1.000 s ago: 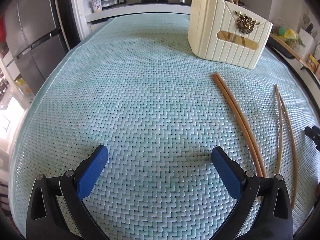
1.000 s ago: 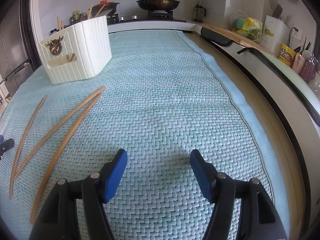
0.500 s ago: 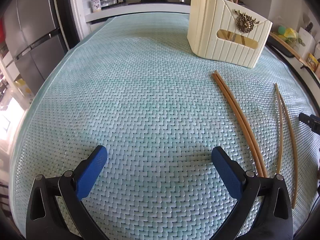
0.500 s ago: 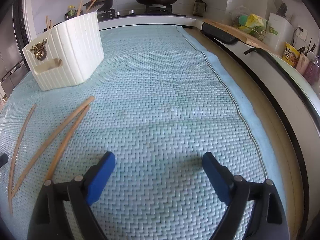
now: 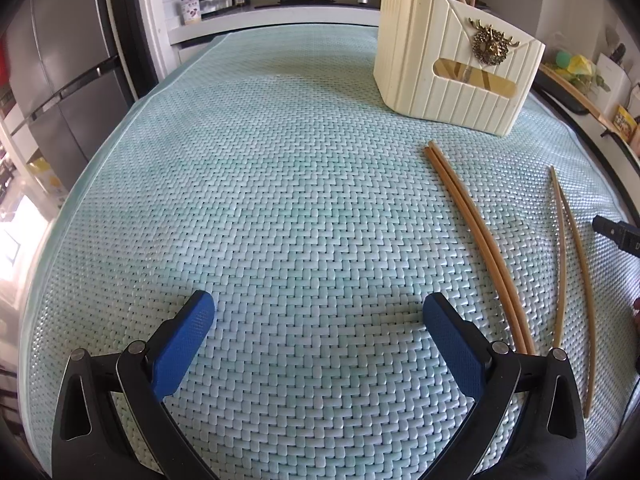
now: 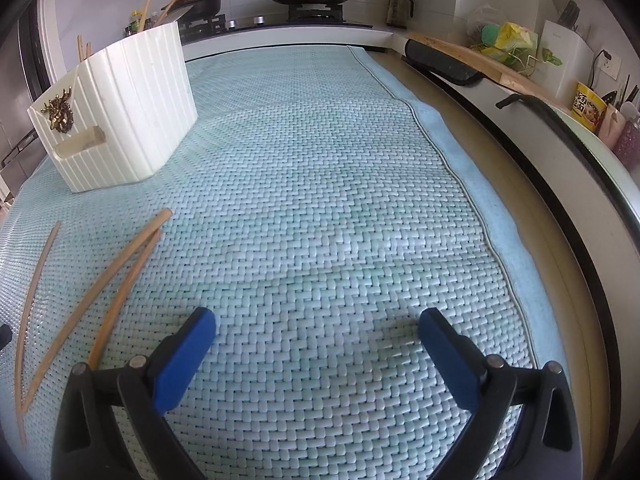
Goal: Organize utensils
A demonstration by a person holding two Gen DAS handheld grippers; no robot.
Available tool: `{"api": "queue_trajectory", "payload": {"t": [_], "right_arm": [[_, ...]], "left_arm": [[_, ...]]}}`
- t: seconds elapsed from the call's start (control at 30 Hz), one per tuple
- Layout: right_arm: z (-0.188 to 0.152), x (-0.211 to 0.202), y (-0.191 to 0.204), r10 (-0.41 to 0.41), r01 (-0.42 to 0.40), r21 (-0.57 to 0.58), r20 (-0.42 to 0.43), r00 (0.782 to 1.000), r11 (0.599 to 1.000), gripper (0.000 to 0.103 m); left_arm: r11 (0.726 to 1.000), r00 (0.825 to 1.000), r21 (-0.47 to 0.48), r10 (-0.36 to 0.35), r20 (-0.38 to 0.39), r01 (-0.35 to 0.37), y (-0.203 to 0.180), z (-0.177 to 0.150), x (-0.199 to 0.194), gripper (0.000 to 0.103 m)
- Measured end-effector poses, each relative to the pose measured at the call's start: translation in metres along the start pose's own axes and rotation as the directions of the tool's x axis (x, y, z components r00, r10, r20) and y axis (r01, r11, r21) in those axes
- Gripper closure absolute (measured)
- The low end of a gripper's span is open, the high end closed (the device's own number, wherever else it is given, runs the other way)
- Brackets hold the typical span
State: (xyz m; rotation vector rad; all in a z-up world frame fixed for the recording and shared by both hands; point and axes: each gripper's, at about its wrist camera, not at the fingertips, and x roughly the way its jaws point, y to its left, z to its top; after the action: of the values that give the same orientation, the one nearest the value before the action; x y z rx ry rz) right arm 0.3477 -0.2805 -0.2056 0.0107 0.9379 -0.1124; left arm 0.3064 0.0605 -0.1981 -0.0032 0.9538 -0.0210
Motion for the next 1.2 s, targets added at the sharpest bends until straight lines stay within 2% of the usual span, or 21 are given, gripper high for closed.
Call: {"api": "queue_trajectory", "payload": {"t": [1.2], "right_arm": [[0.0, -0.0001, -0.0001, 0.002, -0.002, -0.001, 0.002, 1.0, 1.0, 0.0]], "left_arm": [[1.0, 1.0, 0.002, -0.003, 0.002, 0.003, 0.0014, 0.0015, 0.0006, 0.0]]}}
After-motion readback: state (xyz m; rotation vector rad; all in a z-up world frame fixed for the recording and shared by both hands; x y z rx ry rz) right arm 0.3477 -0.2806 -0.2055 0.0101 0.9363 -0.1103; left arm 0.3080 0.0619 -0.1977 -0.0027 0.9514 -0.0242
